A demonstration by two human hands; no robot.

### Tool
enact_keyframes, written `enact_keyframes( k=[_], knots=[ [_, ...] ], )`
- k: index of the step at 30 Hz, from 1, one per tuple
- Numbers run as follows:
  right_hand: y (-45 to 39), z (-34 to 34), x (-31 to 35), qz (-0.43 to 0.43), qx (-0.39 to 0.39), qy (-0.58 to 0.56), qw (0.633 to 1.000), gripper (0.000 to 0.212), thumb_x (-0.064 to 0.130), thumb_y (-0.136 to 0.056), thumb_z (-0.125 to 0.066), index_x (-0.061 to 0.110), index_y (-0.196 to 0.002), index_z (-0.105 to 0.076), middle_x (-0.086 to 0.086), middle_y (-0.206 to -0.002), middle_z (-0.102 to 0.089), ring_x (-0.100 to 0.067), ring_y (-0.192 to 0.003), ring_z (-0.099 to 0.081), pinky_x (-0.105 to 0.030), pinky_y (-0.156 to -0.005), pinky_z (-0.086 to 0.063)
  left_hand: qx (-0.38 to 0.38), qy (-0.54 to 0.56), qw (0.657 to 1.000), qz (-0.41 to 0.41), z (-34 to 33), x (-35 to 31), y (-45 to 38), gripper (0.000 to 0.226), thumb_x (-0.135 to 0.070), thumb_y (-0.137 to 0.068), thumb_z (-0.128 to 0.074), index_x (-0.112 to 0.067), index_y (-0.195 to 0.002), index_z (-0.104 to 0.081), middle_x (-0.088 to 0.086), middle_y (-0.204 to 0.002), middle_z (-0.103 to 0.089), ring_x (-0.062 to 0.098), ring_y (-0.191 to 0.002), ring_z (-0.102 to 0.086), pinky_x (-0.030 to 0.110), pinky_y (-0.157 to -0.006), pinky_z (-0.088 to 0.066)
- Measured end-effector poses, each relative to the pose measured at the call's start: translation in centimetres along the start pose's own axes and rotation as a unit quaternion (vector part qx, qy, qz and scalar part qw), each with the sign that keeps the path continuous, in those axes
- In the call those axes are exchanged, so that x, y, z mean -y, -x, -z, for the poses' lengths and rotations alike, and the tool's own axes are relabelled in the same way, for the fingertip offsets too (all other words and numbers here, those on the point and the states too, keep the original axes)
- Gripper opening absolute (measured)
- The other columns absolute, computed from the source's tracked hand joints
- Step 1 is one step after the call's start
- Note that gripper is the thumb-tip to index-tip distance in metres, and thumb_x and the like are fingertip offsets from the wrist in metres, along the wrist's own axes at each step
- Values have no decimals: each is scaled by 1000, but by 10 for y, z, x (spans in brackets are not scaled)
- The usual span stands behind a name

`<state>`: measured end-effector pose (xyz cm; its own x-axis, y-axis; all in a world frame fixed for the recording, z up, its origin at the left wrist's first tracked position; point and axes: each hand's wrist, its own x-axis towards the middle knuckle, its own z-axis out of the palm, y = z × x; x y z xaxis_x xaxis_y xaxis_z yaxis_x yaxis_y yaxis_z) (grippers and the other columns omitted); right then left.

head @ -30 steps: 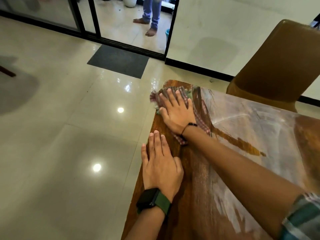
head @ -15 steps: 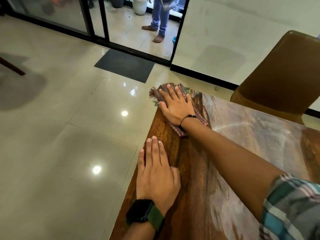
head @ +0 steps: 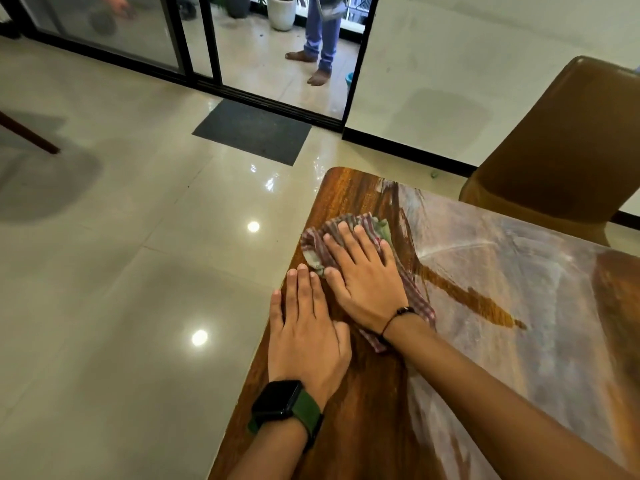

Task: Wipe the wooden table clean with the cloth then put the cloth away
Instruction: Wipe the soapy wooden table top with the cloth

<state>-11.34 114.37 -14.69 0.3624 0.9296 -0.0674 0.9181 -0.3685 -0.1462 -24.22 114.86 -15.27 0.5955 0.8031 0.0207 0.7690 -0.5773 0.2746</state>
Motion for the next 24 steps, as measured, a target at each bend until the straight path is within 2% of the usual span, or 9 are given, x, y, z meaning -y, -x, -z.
enact_keyframes(
  k=[2,5,9,10,14,18,21,24],
  knots=[
    [3,0,-1,4,-8,-7,1000,69,55,-83,-6,37,-147,-23,8,-159,-7,-15,-146,-1,-48,-115,1,4,0,1000,0,-1,0,-1,68,-36,-76,-33,2,-130,-44,20,-138,-45,32,-129,-42,46,-102,-21],
    [-26,4,-6,-1,-27,-22,999,59,52,-85,-22,31,-137,-40,3,-156,-20,-19,-144,-10,-53,-113,-4,0,-2,1000,-6,-4,-2,-1,68,-37,-78,-32,3,-131,-43,21,-140,-43,34,-131,-39,49,-104,-21],
    [-88,6,-27,-48,-32,-17,998,60,54,-90,-23,30,-144,-28,4,-159,-10,-22,-146,-2,-57,-113,-2,11,-15,1000,-9,-1,-10,-14,68,-39,-79,-29,3,-129,-47,23,-136,-46,36,-129,-41,54,-105,-30],
    [-102,7,-35,-64,-32,-19,997,56,53,-92,-25,32,-145,-26,4,-159,-8,-22,-146,-1,-58,-113,-2,18,-12,1000,-3,2,-13,-21,68,-40,-81,-27,1,-132,-43,23,-139,-42,36,-131,-38,53,-106,-28],
    [-121,13,-60,-112,-20,-25,993,54,53,-96,-26,39,-147,-19,6,-160,-3,-23,-146,3,-57,-114,1,33,-6,999,-28,3,-30,-65,64,-36,-92,-26,-7,-146,-6,15,-155,-3,29,-143,1,46,-114,3],
    [-55,12,-63,-111,-14,-25,993,55,52,-96,-20,35,-148,-18,6,-160,0,-19,-146,5,-56,-115,2,8,-3,996,-94,7,-33,-118,60,-30,-95,-29,-11,-146,-7,9,-156,-3,23,-144,3,42,-115,3],
    [28,11,-65,-96,-34,-31,994,68,57,-87,-7,29,-144,-31,8,-159,-8,-15,-146,2,-50,-117,0,29,24,992,-124,5,-37,-159,54,-25,-95,-30,-10,-145,-15,8,-156,-9,22,-144,-2,38,-116,-1],
    [50,11,-77,-96,-18,-27,995,75,58,-81,-4,27,-138,-40,9,-158,-12,-12,-146,0,-46,-117,-2,44,47,990,-128,-6,-46,-173,54,-27,-95,-29,-9,-145,-18,9,-155,-12,21,-143,-5,38,-116,-1]
  ],
)
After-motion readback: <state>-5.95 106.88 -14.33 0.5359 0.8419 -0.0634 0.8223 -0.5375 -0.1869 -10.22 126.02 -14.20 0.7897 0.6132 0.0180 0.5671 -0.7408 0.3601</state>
